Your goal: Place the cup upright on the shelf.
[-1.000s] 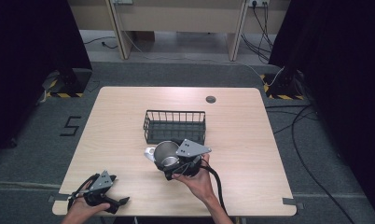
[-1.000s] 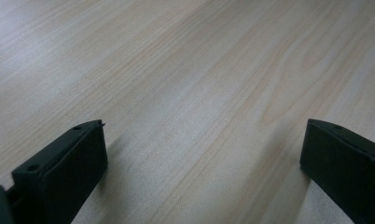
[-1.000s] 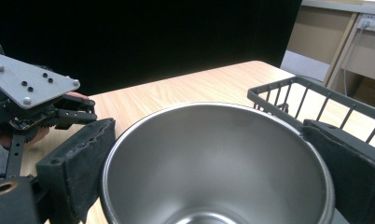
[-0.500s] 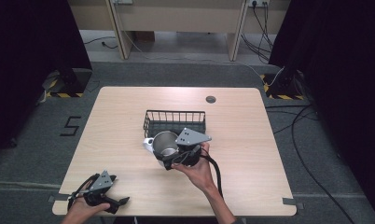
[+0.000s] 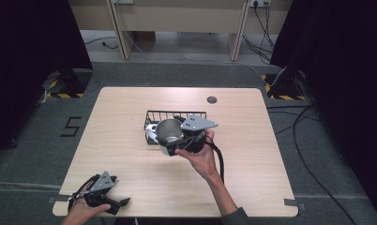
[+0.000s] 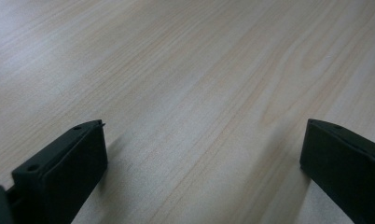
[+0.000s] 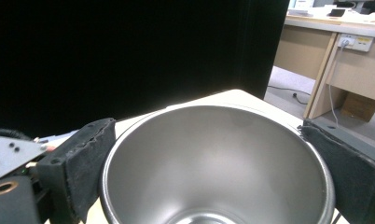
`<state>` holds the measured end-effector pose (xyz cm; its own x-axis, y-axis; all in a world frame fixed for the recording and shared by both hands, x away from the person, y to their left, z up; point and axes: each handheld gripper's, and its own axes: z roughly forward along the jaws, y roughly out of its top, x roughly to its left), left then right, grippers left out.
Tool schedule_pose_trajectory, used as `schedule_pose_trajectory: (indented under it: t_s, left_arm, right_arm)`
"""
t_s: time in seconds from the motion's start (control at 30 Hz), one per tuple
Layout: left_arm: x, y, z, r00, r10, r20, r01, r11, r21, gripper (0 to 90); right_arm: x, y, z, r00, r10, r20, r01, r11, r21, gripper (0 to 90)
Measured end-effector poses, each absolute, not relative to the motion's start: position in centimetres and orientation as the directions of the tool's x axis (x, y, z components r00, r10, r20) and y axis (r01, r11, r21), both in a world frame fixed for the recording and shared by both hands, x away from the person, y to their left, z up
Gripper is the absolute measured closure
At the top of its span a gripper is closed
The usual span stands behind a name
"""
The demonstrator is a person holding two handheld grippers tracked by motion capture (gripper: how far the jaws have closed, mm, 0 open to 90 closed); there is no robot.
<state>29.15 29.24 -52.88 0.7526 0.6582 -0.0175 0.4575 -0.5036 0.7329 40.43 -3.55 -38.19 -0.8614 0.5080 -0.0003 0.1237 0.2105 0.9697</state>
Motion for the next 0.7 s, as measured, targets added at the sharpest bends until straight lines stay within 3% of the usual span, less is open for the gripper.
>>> schedule_pose_trajectory:
  t_s: [0.7]
  left_arm:
    - [29.2,29.3,-52.8,0.755,0.656,-0.017,0.458,-0.508,0.730,0.0]
  right_arm:
    - [45.4,-4.5,-36.3,-0.824,0.566,0.015,0.147,0.189,0.971,6.3]
